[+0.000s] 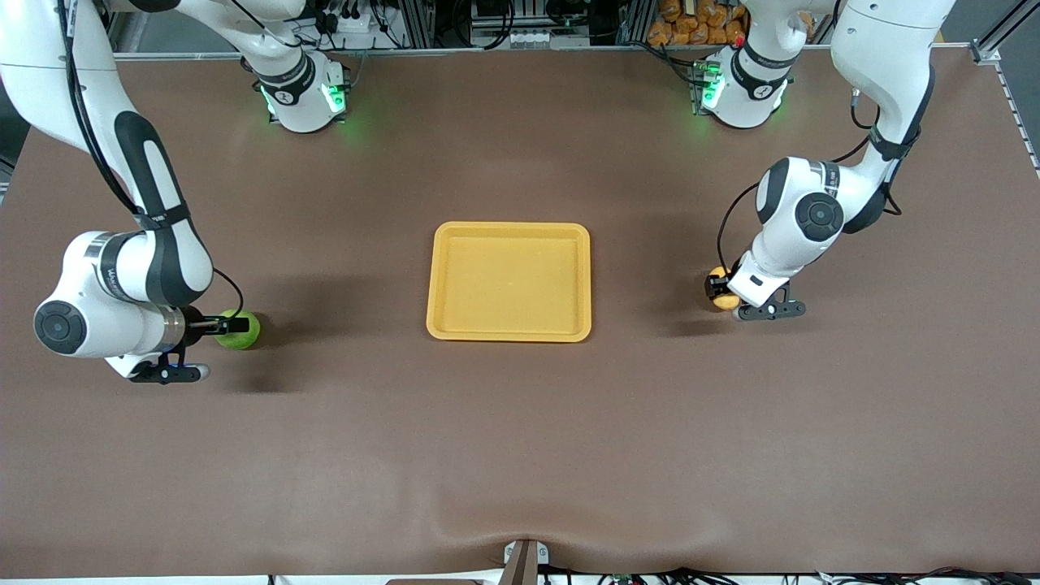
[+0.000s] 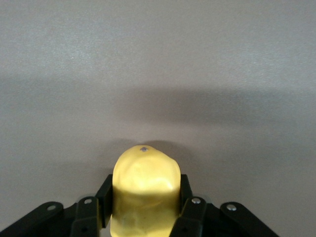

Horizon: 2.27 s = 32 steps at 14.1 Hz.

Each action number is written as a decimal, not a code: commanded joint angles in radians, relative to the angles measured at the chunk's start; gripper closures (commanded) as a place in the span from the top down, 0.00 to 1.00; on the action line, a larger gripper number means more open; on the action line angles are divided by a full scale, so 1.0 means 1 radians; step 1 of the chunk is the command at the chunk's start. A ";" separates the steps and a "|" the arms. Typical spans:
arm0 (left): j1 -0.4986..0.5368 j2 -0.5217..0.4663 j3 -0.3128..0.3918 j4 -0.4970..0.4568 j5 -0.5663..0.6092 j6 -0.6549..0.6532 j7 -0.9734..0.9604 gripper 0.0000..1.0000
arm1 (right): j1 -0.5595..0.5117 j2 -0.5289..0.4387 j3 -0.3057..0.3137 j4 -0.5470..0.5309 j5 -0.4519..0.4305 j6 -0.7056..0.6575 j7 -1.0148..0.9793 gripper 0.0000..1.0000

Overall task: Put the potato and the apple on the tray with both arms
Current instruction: 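Close the right gripper on the apple while the left gripper grasps the potato, then lift the potato toward the tray with the left gripper while the right carries the apple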

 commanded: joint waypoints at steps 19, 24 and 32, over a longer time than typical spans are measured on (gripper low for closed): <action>-0.181 0.075 -0.142 0.467 0.010 -0.411 -0.392 0.00 | 0.010 -0.063 0.020 0.014 0.029 0.058 -0.002 0.61; -0.290 0.178 -0.137 0.582 0.011 -0.411 -0.458 0.00 | 0.071 -0.120 0.040 0.021 0.051 -0.068 0.005 0.58; -0.384 0.308 -0.129 0.659 0.151 -0.414 -0.569 0.00 | 0.128 -0.140 0.133 0.077 0.284 -0.228 0.027 0.58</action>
